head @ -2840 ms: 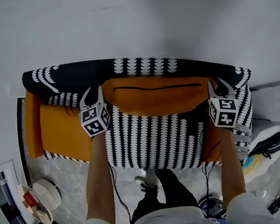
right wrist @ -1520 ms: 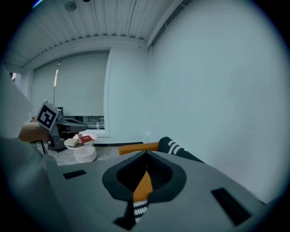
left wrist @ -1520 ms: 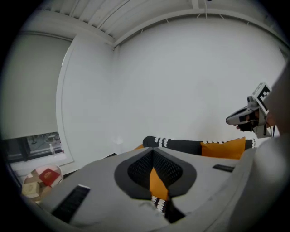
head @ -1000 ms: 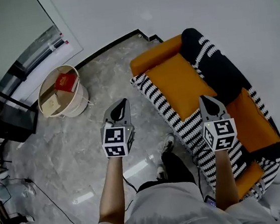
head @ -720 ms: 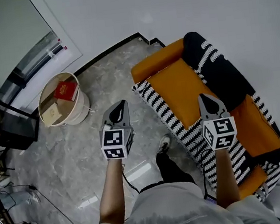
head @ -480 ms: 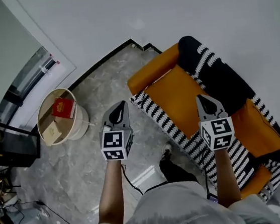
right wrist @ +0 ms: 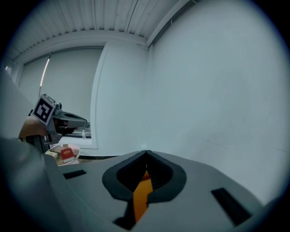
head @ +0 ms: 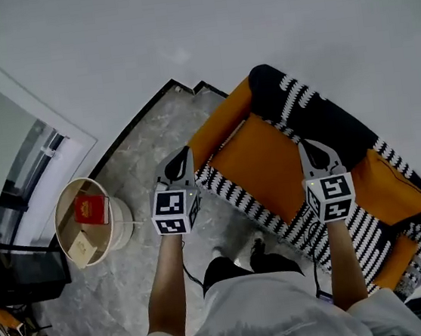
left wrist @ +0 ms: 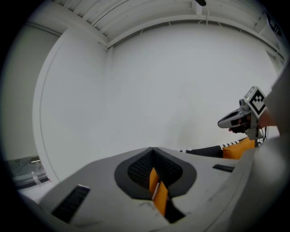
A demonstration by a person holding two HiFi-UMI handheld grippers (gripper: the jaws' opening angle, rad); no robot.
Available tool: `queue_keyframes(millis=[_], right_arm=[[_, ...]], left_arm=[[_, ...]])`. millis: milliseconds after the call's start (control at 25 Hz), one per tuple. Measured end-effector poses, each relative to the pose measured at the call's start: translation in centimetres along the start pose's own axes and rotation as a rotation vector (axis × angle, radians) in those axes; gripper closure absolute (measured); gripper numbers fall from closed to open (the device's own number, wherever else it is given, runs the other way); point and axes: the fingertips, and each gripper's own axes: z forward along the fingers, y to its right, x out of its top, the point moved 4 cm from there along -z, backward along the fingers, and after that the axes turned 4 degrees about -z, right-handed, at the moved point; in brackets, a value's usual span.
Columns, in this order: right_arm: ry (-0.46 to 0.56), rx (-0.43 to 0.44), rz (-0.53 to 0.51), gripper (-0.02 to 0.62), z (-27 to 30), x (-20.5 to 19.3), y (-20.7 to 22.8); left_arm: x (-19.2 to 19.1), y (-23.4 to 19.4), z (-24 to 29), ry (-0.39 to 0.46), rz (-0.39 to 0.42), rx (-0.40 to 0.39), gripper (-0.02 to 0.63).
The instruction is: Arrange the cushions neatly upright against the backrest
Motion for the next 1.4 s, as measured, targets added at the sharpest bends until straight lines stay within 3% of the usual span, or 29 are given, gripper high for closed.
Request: queue_keyframes(millis=[320, 800, 1040, 1400], right_arm=[[-0.07, -0.159, 0.07, 0.592, 1.1, 0.0, -0.1], [-0.164, -0.436, 0.26, 0.592, -0.1, -6.7, -0.7], [-0.22, -0.519, 0.326, 0.592, -2.4, -12.6, -0.8], [-0.38, -0.597, 0.456, 0.591, -3.4, -25.6, -0.8]], left_arm=[[-1.5, -2.7, 6.0, -0.056, -0.015, -0.158, 0.586], [-5.9, -2.8, 13.7, -0.174, 0.049, -0.419, 0.586], [-10.0, -1.3, 16.1, -0.239, 0.072, -0.5, 0.586], [-19.7, 0.5, 20.4, -0.362, 0.096, -0.503, 0.567]])
